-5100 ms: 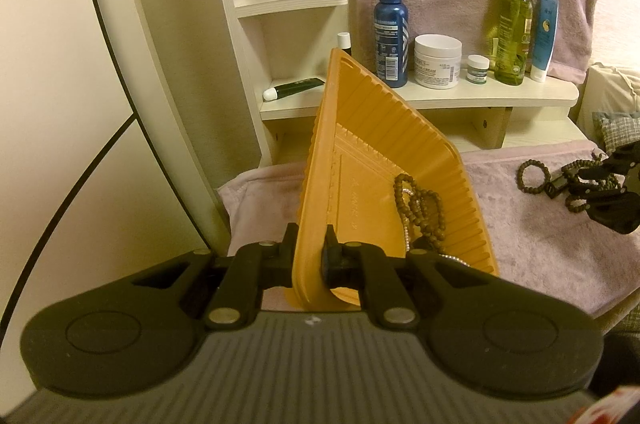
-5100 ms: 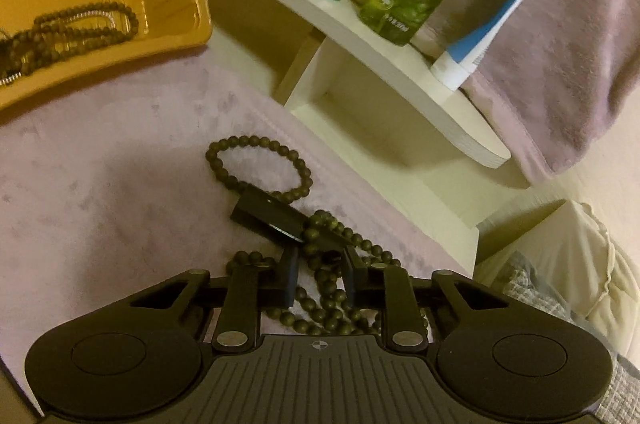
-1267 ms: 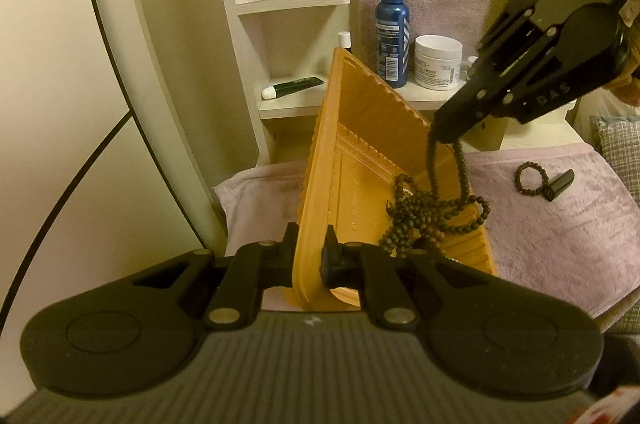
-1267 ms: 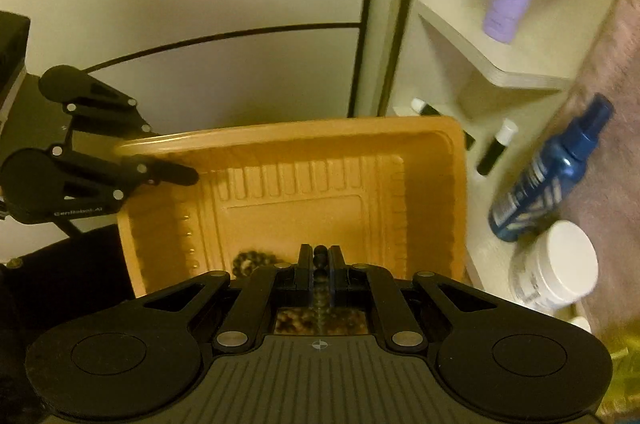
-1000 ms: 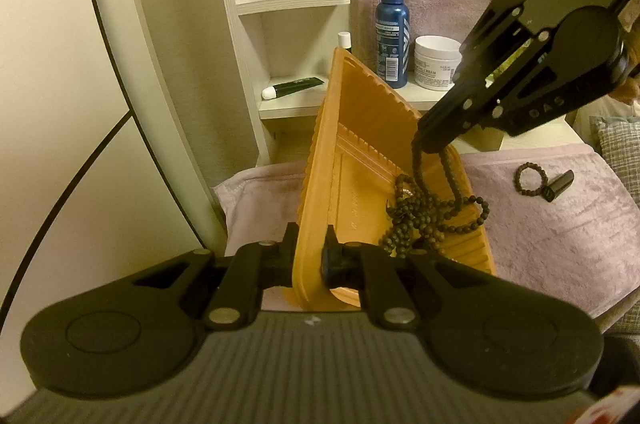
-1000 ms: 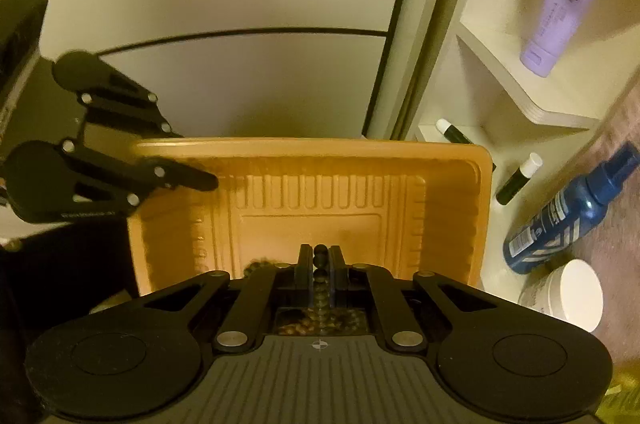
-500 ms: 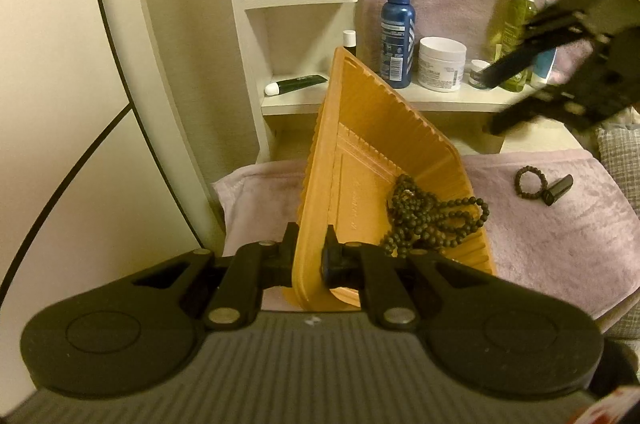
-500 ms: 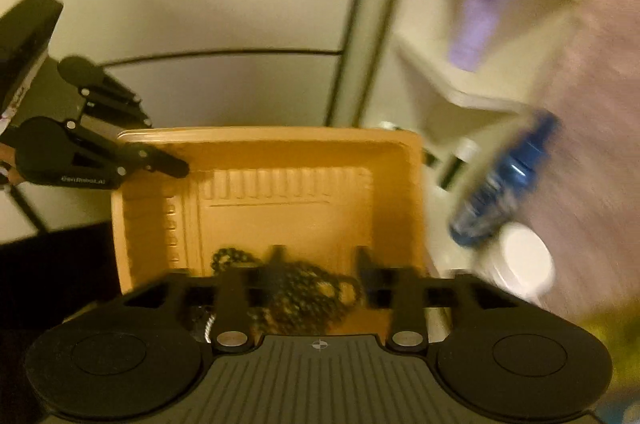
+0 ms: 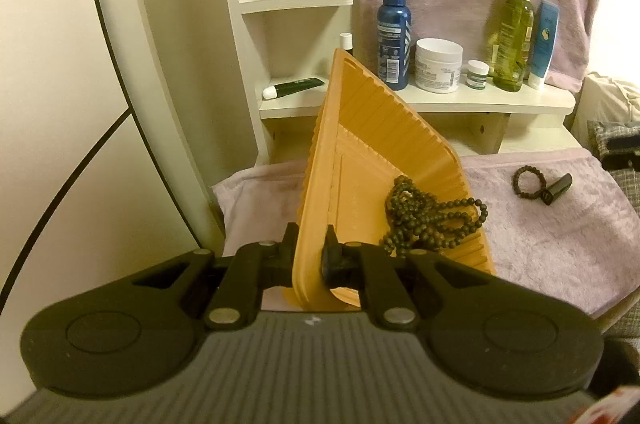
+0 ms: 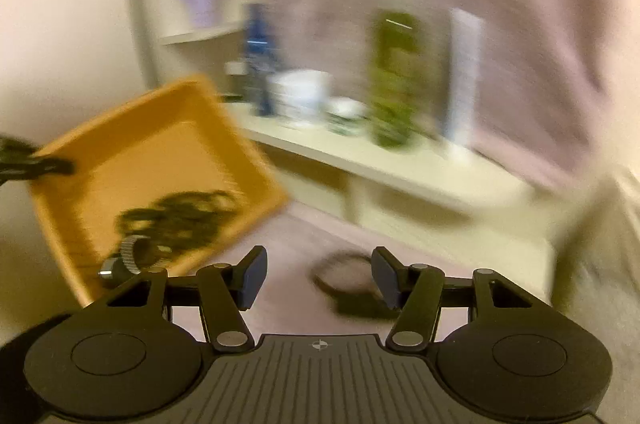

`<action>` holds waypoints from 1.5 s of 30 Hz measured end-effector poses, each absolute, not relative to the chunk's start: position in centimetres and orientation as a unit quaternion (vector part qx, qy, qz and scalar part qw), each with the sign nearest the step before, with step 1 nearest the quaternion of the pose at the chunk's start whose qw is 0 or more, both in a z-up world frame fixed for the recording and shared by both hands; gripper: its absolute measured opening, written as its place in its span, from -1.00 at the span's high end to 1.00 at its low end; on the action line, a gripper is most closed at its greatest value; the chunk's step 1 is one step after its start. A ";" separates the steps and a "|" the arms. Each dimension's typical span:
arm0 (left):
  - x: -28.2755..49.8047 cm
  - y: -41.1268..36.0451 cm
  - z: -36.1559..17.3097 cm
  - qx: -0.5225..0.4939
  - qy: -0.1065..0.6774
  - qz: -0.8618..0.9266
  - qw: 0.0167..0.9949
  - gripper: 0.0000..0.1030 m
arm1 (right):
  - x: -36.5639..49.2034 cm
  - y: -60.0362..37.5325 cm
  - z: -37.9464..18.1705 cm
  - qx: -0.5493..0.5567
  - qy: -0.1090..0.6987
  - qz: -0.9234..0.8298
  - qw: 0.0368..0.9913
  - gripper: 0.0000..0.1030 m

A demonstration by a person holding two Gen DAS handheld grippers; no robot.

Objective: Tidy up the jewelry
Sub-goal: 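Lower the bead strand into the orange tray and open the right tool, then close the right tool on the black clasp piece on the blanket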

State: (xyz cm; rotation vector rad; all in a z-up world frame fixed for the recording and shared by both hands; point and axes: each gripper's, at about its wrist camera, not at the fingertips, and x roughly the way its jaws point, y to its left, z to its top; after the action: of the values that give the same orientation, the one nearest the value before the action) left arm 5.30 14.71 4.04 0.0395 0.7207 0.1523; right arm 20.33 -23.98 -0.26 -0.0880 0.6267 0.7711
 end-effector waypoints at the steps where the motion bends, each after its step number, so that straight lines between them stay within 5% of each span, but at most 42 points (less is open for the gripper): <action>1: 5.3 14.7 4.1 0.019 0.352 0.075 0.933 0.82 | 20.1 -24.9 -0.9 -0.033 0.305 0.350 0.885 -0.13; 15: 5.2 14.2 4.3 0.028 0.352 0.077 0.932 0.82 | 19.4 -27.7 -6.4 0.014 0.329 0.245 0.912 -0.14; 19: 5.2 14.2 4.3 0.028 0.353 0.077 0.932 0.82 | 19.9 -25.7 -7.1 -0.005 0.322 0.255 0.912 -0.49; 22: 5.3 14.1 4.4 0.030 0.354 0.077 0.932 0.82 | 20.8 -24.3 -7.5 -0.016 0.324 0.262 0.909 -0.56; 45: 5.4 14.2 4.3 0.031 0.356 0.079 0.930 0.82 | 24.6 -20.3 -9.6 -0.053 0.338 0.272 0.899 -0.54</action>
State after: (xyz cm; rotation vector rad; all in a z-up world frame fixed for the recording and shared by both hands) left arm 5.38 14.19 4.32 0.0634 0.7299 0.1619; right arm 24.58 -20.27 -9.60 -0.1094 0.7001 0.5628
